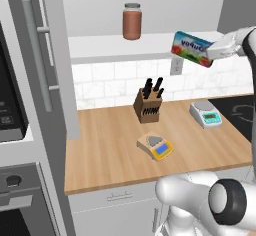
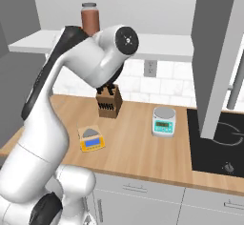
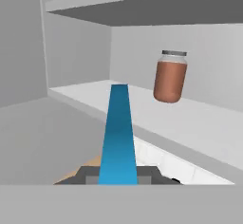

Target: Pick the boxed food and place it on the digital scale for weighing, and close the cabinet.

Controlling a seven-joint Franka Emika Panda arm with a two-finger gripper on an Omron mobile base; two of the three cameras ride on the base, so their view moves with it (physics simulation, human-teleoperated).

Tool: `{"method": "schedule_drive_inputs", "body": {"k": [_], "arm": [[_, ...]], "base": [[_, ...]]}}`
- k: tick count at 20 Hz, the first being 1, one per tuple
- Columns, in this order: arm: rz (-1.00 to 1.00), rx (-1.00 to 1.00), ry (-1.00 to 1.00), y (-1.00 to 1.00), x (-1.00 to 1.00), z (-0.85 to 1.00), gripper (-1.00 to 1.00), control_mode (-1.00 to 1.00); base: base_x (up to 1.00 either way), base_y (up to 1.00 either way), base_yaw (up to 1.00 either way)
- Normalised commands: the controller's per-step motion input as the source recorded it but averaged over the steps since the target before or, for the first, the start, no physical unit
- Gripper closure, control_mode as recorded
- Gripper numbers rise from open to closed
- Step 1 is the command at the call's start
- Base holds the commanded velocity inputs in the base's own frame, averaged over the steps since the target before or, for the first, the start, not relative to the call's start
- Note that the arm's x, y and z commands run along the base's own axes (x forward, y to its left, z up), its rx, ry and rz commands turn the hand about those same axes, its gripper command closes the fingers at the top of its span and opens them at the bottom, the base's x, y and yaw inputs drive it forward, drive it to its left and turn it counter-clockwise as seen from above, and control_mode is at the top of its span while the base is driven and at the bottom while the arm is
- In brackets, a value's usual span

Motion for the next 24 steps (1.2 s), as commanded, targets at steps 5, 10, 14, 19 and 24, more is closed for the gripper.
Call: {"method": "schedule_drive_inputs", "body": {"k": [5, 10, 14, 19, 24], "arm": [[0.17, -0.12, -0.03, 0.25, -0.9, -0.53, 1.0, -1.0], [0.26, -0.11, 0.0, 0.11, -0.2, -0.91, 1.0, -1.0], [0.28, -0.12, 0.06, 0.0, 0.0, -0.93, 1.0, -1.0], [0.27, -0.05, 0.0, 0.08, 0.45, -0.96, 1.0, -1.0], [0.28, 0.03, 0.05, -0.04, 0.79, -0.51, 1.0, -1.0]], "base": [[0.0, 0.0, 0.0], [0.0, 0.0, 0.0], [0.0, 0.0, 0.0], [0.0, 0.0, 0.0], [0.0, 0.0, 0.0]]}}
